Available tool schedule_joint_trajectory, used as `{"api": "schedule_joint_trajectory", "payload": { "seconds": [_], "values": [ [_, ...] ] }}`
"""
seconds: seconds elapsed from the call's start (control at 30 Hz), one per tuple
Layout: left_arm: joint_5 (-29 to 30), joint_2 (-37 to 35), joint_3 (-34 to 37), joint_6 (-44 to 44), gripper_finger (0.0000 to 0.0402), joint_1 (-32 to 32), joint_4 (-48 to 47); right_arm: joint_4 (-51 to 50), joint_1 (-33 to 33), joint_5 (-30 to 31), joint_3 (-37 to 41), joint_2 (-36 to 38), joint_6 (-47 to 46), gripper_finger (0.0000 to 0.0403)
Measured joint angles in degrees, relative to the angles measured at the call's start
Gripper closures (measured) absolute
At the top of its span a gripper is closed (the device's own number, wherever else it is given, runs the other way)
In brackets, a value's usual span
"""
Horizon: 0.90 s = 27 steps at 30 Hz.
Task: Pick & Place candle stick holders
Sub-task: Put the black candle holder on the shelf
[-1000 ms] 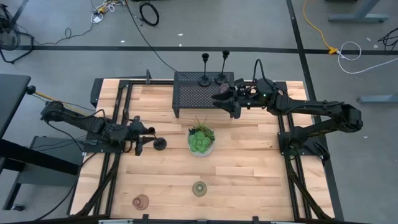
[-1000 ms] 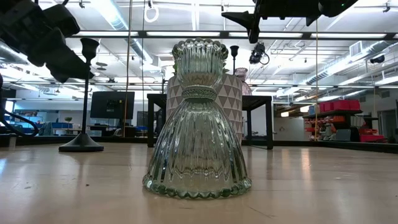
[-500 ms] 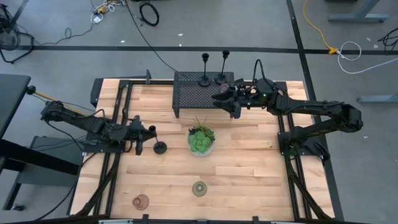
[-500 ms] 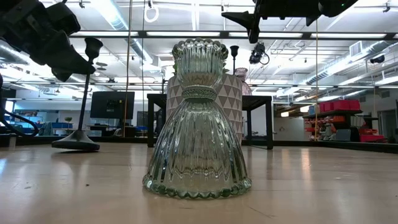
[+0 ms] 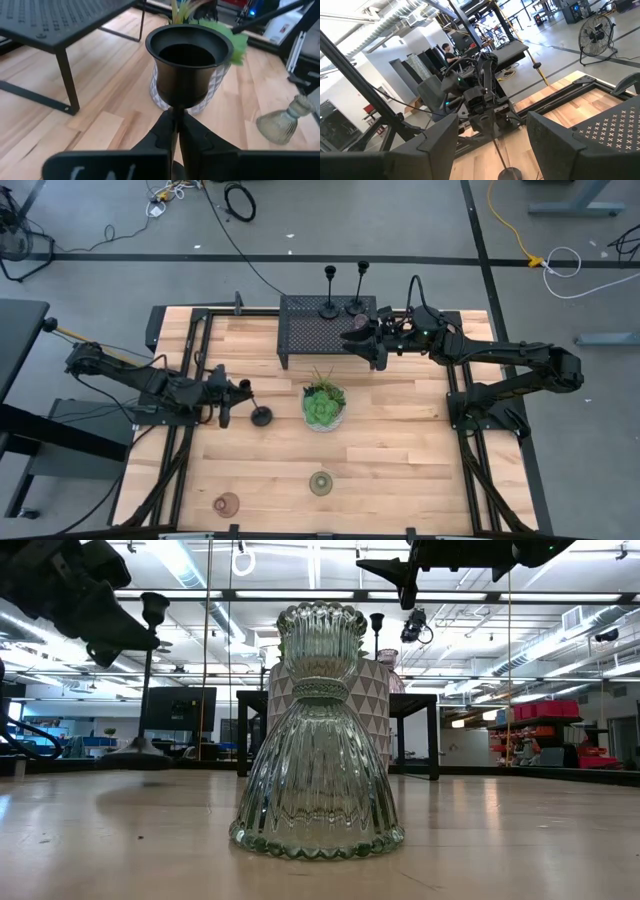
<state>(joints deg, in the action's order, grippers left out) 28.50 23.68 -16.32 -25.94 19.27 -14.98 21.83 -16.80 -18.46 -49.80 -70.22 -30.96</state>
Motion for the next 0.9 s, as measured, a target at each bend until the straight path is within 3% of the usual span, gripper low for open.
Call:
{"api": "schedule_joint_trajectory", "payload": {
  "seconds": [0.27,0.9],
  "values": [
    [0.5,0.0,-0.9,1.1,0.0389,0.0,4.3,0.0,0.0,0.0,0.0,0.0,0.0,0.0167],
    [5.1,0.0,-10.1,6.3,0.0389,-0.1,3.0,0.0,0.0,0.0,0.0,0.0,0.0,0.0167]
  ]
}}
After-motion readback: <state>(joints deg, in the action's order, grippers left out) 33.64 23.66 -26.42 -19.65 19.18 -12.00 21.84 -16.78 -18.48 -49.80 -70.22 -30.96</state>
